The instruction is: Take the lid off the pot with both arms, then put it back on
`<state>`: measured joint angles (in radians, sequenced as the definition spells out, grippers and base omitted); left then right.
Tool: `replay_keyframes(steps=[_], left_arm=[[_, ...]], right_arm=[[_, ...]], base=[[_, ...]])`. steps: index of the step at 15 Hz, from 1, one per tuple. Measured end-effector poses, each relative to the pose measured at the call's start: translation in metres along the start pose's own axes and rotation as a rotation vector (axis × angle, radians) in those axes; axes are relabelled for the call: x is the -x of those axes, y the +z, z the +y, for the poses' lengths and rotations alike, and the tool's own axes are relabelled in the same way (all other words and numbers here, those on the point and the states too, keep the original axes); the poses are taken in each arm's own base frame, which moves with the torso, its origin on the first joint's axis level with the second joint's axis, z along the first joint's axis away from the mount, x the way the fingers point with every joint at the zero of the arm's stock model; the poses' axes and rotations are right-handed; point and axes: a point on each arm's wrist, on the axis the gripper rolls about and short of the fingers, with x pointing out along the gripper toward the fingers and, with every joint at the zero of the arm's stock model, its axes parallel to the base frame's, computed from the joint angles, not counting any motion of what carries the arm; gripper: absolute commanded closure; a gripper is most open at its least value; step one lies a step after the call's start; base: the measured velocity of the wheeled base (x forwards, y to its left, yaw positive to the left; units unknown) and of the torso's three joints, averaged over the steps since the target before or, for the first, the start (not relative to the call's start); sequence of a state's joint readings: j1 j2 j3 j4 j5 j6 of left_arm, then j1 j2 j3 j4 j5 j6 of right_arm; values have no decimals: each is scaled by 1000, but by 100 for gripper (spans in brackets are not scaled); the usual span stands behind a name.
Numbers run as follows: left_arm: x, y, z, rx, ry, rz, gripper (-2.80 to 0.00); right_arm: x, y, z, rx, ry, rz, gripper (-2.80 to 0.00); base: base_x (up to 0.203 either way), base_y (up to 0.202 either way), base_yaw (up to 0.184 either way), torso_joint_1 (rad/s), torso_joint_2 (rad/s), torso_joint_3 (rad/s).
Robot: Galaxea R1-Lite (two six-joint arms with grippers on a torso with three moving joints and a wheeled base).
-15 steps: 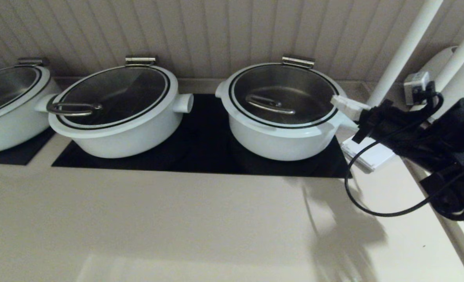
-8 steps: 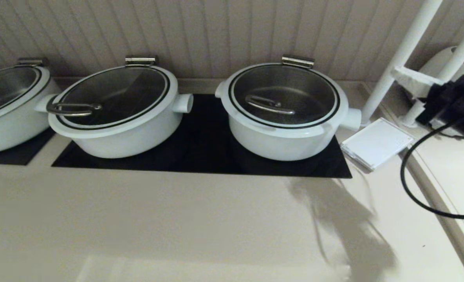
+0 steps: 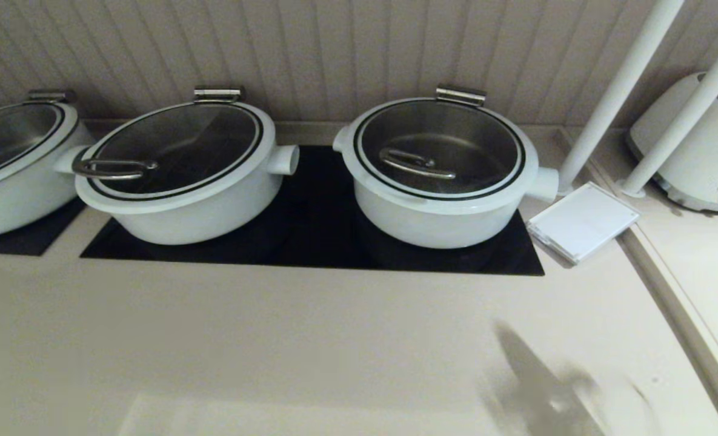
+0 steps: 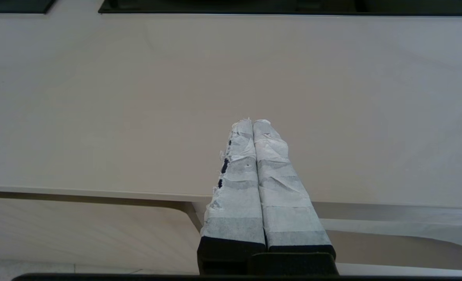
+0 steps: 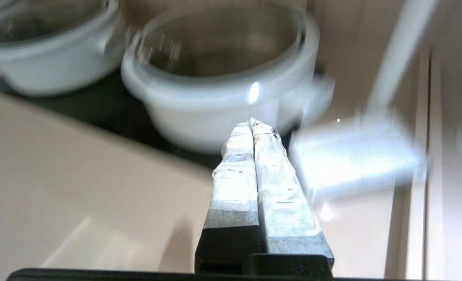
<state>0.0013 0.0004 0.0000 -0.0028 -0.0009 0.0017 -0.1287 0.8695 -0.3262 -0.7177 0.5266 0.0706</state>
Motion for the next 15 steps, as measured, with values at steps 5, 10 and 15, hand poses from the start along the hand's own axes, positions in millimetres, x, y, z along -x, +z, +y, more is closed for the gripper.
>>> replay_keyframes(steps=[5,10,15], left_arm=[[0,0,0,0,0,0,0],[0,0,0,0,1,0,0],[0,0,0,0,1,0,0]], right_arm=[[77,-53,38,-44,-132,112,0],[117,-104,50,-8,-247,90,0],[127,-126,48,15,-423,158,0]], base=[[0,0,0,0,0,0],[0,0,0,0,0,0],[0,0,0,0,0,0]])
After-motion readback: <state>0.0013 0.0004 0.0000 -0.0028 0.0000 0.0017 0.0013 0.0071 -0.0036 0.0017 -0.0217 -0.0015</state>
